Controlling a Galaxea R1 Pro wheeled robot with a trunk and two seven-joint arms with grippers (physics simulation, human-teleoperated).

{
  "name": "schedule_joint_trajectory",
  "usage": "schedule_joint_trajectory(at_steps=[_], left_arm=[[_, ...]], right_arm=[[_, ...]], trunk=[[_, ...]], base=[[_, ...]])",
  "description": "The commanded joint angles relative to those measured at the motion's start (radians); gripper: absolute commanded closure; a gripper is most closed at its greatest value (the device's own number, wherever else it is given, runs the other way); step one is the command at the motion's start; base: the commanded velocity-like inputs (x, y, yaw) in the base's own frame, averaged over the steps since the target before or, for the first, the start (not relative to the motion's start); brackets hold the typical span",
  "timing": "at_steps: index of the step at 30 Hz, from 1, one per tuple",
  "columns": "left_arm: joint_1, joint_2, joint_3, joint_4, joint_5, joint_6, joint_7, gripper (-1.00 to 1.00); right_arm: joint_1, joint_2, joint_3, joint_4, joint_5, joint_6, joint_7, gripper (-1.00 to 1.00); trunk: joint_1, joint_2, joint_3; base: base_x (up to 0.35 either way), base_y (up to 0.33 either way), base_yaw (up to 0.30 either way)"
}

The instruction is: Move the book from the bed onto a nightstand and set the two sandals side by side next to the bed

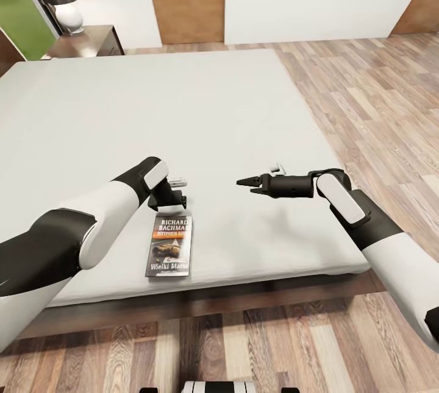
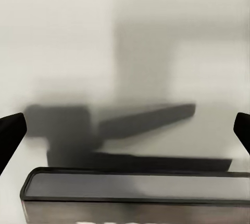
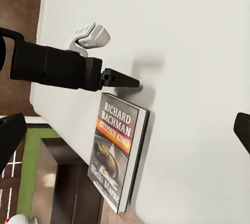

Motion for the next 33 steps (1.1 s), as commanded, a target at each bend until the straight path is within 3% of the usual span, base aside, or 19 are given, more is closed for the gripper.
schedule_joint_trajectory(at_steps=[1,33], left_arm=[[0.0,0.0,-0.007,-0.001,0.011,0.004,0.006,-1.0],[0.0,0.002,-0.007,0.021,0.008,0.008,0.007,-1.0]], right_arm=[[-0.001,-0.001,0.002,0.0,0.009,0.0,0.01,-1.0],[-0.001,-0.001,0.002,0.0,0.009,0.0,0.01,-1.0]], trunk=[[0.0,0.0,-0.001],[0.0,0.0,-0.001]], base=[[0.0,0.0,0.0],[0.0,0.0,0.0]])
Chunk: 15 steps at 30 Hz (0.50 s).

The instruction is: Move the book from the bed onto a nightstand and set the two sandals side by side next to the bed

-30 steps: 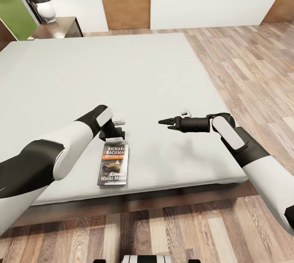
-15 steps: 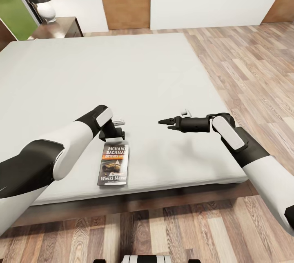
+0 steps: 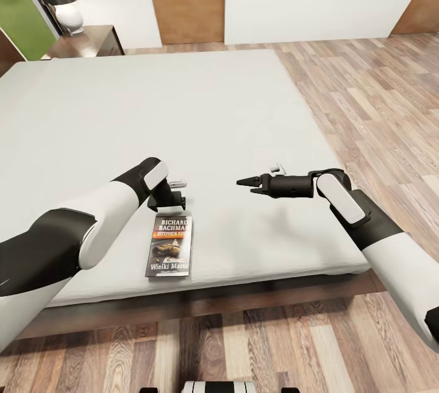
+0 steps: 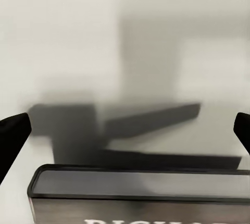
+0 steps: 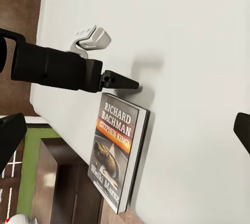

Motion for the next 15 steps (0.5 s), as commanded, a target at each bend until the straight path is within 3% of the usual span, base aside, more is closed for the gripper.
schedule_joint_trajectory(at_steps=[1,8,15], left_arm=[[0.0,0.0,-0.002,0.016,0.016,0.003,0.009,-1.0],[0.0,0.0,-0.002,0.02,0.016,0.003,0.009,-1.0],[0.0,0.0,-0.001,0.021,0.017,0.004,0.008,-1.0]], right_arm=[[-0.001,-0.001,0.002,0.0,0.009,0.0,0.01,-1.0],[-0.001,-0.001,0.002,0.0,0.009,0.001,0.01,-1.0],[-0.001,-0.001,0.002,0.0,0.009,0.0,0.01,-1.0]], trunk=[[0.0,0.0,-0.001],[0.0,0.0,-0.001],[0.0,0.0,-0.001]], base=[[0.0,0.0,0.0],[-0.024,0.0,0.0],[-0.159,0.0,0.0]])
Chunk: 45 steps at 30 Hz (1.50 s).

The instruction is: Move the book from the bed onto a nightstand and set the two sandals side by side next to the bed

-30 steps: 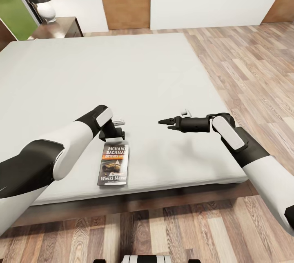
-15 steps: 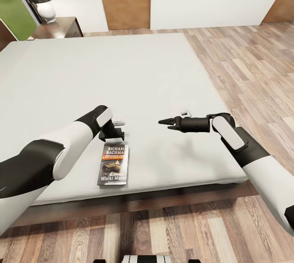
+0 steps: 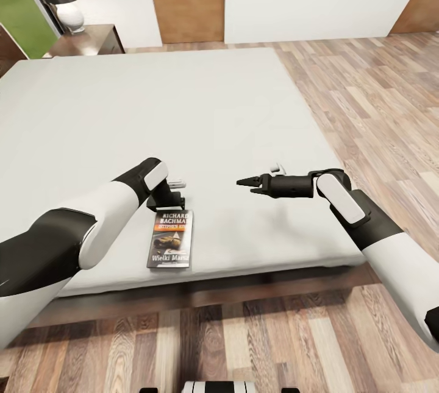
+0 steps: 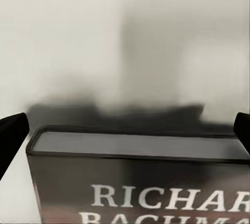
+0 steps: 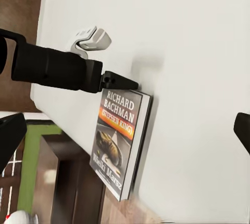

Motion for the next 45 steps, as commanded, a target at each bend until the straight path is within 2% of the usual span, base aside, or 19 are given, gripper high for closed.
schedule_joint_trajectory(at_steps=[1,37,45], left_arm=[[0.0,0.0,0.006,0.018,0.025,0.002,0.008,-1.0],[0.0,-0.001,0.006,0.019,0.025,0.002,0.01,-1.0],[0.0,-0.001,0.006,0.015,0.026,0.001,0.01,-1.0]], right_arm=[[-0.001,-0.001,0.002,0.0,0.009,0.0,0.01,-1.0],[-0.001,-0.001,0.002,0.0,0.009,0.001,0.01,-1.0],[-0.001,-0.001,0.002,0.0,0.009,0.001,0.01,-1.0]], trunk=[[0.0,0.0,-0.001],[0.0,0.0,-0.001],[0.0,0.0,-0.001]], base=[[-0.093,0.0,0.0],[-0.01,0.0,0.0],[-0.123,0.0,0.0]])
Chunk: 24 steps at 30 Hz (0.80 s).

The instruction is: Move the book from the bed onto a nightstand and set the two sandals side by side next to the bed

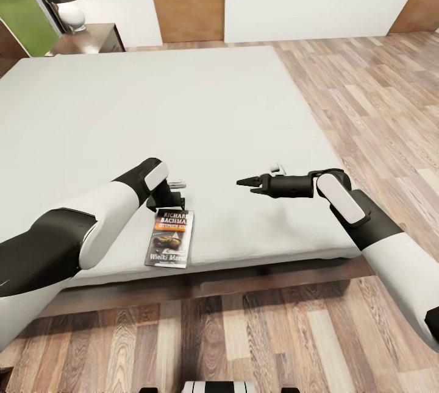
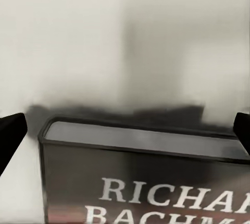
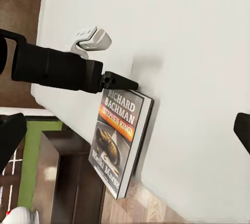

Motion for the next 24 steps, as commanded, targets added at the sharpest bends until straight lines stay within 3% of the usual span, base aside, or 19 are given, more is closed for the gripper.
schedule_joint_trajectory(at_steps=[1,24], left_arm=[[0.0,0.0,0.007,0.013,0.028,0.002,0.007,-1.0],[0.0,0.0,0.007,0.017,0.027,0.002,0.009,-1.0]], right_arm=[[-0.001,-0.001,0.002,0.0,0.009,0.0,0.01,-1.0],[-0.001,-0.001,0.002,0.0,0.009,0.0,0.01,-1.0]], trunk=[[0.0,0.0,-0.001],[0.0,0.0,-0.001]], base=[[-0.12,0.0,0.0],[-0.021,0.0,0.0]])
